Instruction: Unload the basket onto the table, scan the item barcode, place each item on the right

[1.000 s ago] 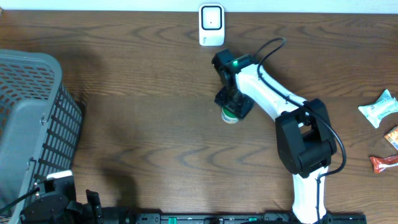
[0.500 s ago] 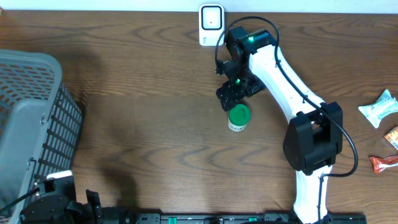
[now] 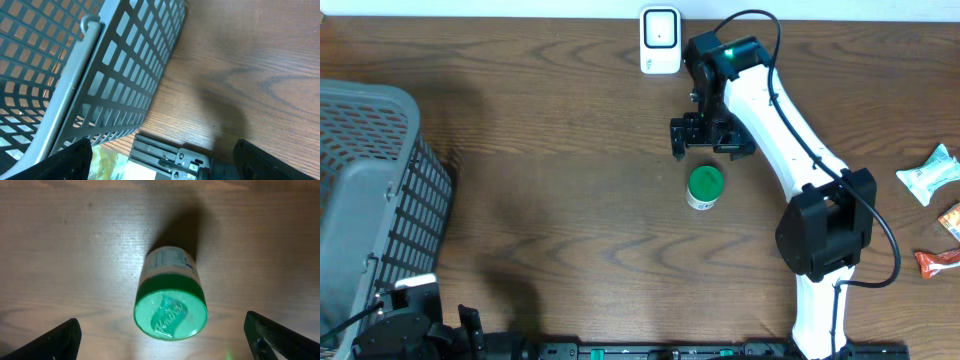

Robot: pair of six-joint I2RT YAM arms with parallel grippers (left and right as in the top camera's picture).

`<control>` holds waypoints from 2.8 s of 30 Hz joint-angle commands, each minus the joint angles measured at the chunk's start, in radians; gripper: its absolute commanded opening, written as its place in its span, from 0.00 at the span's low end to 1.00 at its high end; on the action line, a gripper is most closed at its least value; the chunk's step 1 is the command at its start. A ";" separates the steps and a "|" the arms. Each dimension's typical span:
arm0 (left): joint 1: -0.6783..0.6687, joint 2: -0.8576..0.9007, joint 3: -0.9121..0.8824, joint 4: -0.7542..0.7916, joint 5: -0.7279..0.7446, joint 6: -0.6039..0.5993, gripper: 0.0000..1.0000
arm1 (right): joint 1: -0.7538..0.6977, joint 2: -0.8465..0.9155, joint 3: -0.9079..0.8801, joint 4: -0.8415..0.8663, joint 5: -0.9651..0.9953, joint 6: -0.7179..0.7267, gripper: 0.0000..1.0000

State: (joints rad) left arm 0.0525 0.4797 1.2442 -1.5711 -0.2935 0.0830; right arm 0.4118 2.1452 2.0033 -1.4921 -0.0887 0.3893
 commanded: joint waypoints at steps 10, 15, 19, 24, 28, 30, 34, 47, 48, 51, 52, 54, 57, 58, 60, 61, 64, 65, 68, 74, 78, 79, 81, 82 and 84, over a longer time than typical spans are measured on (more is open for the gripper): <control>0.005 -0.005 0.002 -0.003 -0.006 0.006 0.90 | 0.048 -0.010 -0.332 0.202 0.077 -0.040 0.99; 0.005 -0.005 0.002 -0.003 -0.006 0.006 0.90 | 0.051 -0.010 -0.444 0.338 0.092 -0.039 0.97; 0.005 -0.005 0.002 -0.003 -0.006 0.006 0.90 | 0.051 -0.010 -0.515 0.434 0.091 -0.039 0.72; 0.005 -0.005 0.002 -0.003 -0.006 0.006 0.90 | 0.051 -0.010 -0.536 0.459 0.090 -0.039 0.51; 0.005 -0.005 0.002 -0.003 -0.006 0.006 0.90 | 0.051 -0.010 -0.497 0.402 0.033 -0.039 0.52; 0.005 -0.005 0.002 -0.003 -0.006 0.006 0.90 | 0.049 -0.010 -0.439 0.327 -0.012 -0.039 0.52; 0.005 -0.005 0.002 -0.003 -0.006 0.006 0.90 | 0.039 -0.010 -0.274 0.137 -0.071 -0.039 0.52; 0.005 -0.005 0.002 -0.003 -0.006 0.006 0.90 | 0.032 -0.010 0.010 -0.206 -0.239 -0.099 0.56; 0.005 -0.005 0.002 -0.003 -0.006 0.006 0.90 | 0.032 -0.010 0.010 -0.206 -0.239 -0.099 0.56; 0.005 -0.005 0.002 -0.003 -0.006 0.006 0.90 | 0.032 -0.010 0.011 -0.137 -0.224 -0.132 0.56; 0.005 -0.005 0.002 -0.003 -0.006 0.006 0.90 | 0.032 -0.010 0.012 -0.094 -0.207 -0.145 0.55; 0.005 -0.005 0.002 -0.003 -0.006 0.006 0.90 | 0.031 -0.010 0.017 -0.004 -0.147 -0.144 0.54; 0.005 -0.005 0.002 -0.003 -0.006 0.006 0.90 | 0.026 -0.010 0.046 0.140 -0.055 -0.144 0.53; 0.005 -0.005 0.002 -0.003 -0.006 0.006 0.90 | 0.025 -0.010 0.060 0.189 -0.020 -0.146 0.54; 0.005 -0.005 0.002 -0.003 -0.006 0.006 0.90 | 0.024 -0.010 0.106 0.325 0.087 -0.188 0.54; 0.005 -0.005 0.002 -0.003 -0.006 0.006 0.90 | 0.024 -0.010 0.118 0.377 0.124 -0.204 0.54; 0.005 -0.005 0.002 -0.003 -0.006 0.006 0.90 | 0.026 -0.010 0.127 0.534 0.208 -0.223 0.55; 0.005 -0.005 0.002 -0.003 -0.006 0.006 0.90 | 0.026 -0.010 0.127 0.584 0.232 -0.223 0.55; 0.005 -0.005 0.002 -0.003 -0.006 0.006 0.90 | 0.022 -0.006 0.126 0.729 0.296 -0.223 0.55; 0.005 -0.005 0.002 -0.003 -0.006 0.006 0.90 | 0.015 0.018 0.126 0.988 0.323 -0.223 0.60; 0.005 -0.005 0.002 -0.003 -0.006 0.006 0.90 | 0.009 0.059 0.126 1.121 0.327 -0.223 0.59; 0.005 -0.005 0.002 -0.003 -0.006 0.006 0.90 | 0.007 0.071 0.126 1.149 0.327 -0.223 0.59; 0.005 -0.005 0.002 -0.003 -0.006 0.006 0.90 | 0.003 0.103 0.126 1.216 0.327 -0.223 0.60; 0.005 -0.005 0.002 -0.003 -0.006 0.006 0.90 | 0.001 0.123 0.126 1.250 0.327 -0.223 0.60; 0.005 -0.005 0.002 -0.003 -0.006 0.006 0.90 | 0.000 0.160 0.126 1.308 0.327 -0.223 0.60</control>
State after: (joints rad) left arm 0.0525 0.4797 1.2442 -1.5711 -0.2939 0.0830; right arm 0.4213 2.2417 2.1120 -0.2287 0.2188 0.1745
